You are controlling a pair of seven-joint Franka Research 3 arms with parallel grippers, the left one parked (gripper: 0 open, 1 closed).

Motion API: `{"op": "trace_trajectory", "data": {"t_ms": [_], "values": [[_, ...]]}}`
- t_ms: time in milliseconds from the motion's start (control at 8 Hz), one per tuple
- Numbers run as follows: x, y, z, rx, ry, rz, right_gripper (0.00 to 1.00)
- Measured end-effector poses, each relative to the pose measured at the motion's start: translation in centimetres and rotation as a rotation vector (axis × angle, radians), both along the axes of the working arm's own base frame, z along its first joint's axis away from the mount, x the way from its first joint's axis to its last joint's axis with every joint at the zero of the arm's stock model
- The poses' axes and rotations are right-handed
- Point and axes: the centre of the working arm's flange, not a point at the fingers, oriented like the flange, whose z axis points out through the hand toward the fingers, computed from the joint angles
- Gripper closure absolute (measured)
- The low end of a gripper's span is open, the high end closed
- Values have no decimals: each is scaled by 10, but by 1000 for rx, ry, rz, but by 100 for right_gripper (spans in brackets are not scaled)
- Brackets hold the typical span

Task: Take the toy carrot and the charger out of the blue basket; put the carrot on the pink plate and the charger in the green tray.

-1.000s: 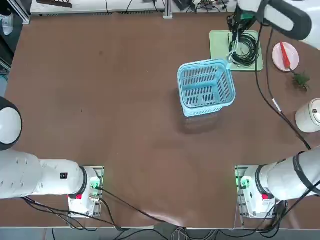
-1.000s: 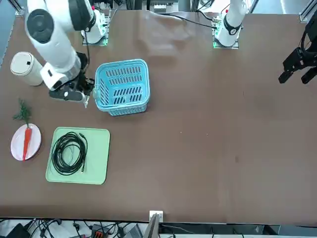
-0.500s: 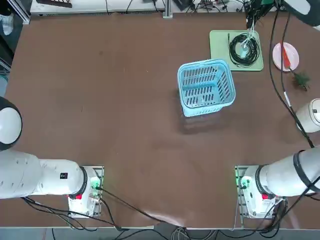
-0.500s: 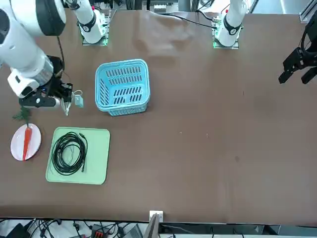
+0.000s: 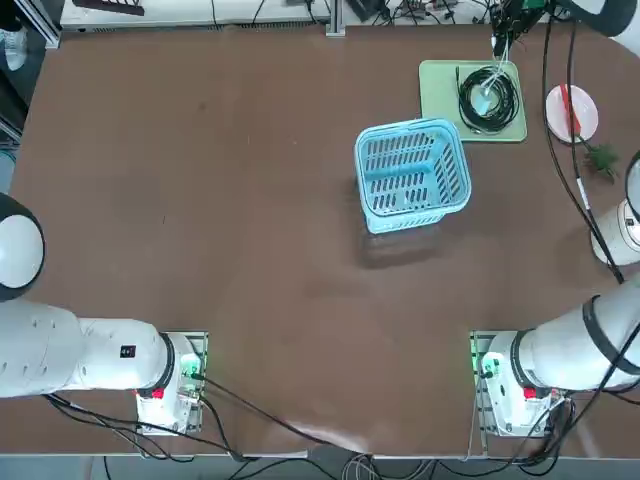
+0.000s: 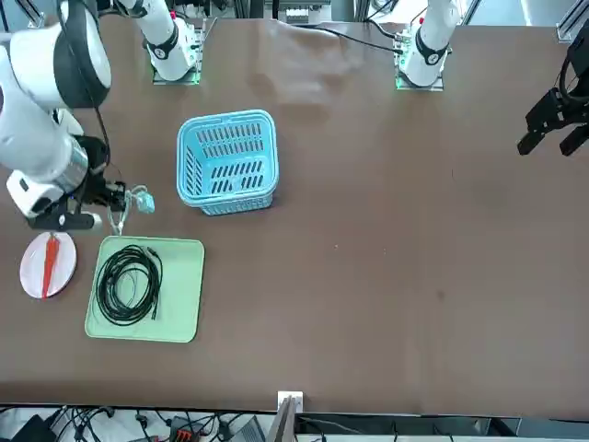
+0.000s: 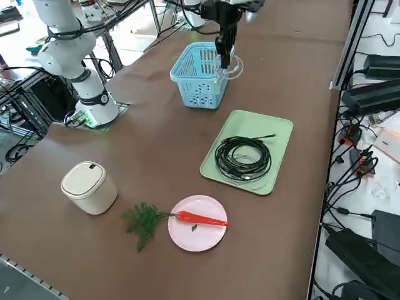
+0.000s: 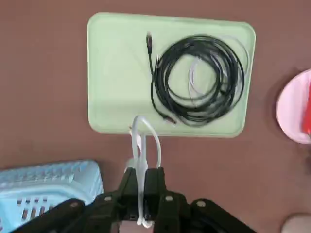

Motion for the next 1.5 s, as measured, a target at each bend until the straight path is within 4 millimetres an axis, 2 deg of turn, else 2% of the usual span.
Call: {"op": "trace_trajectory", "data": {"t_ms": [375, 500, 1000, 1500], "values": [[36, 7, -62, 24, -57, 15, 97], [45, 11, -76, 32, -73, 21, 97], [76, 28, -99, 54, -111, 39, 97], [83, 51, -115, 67, -140, 70, 96]]}}
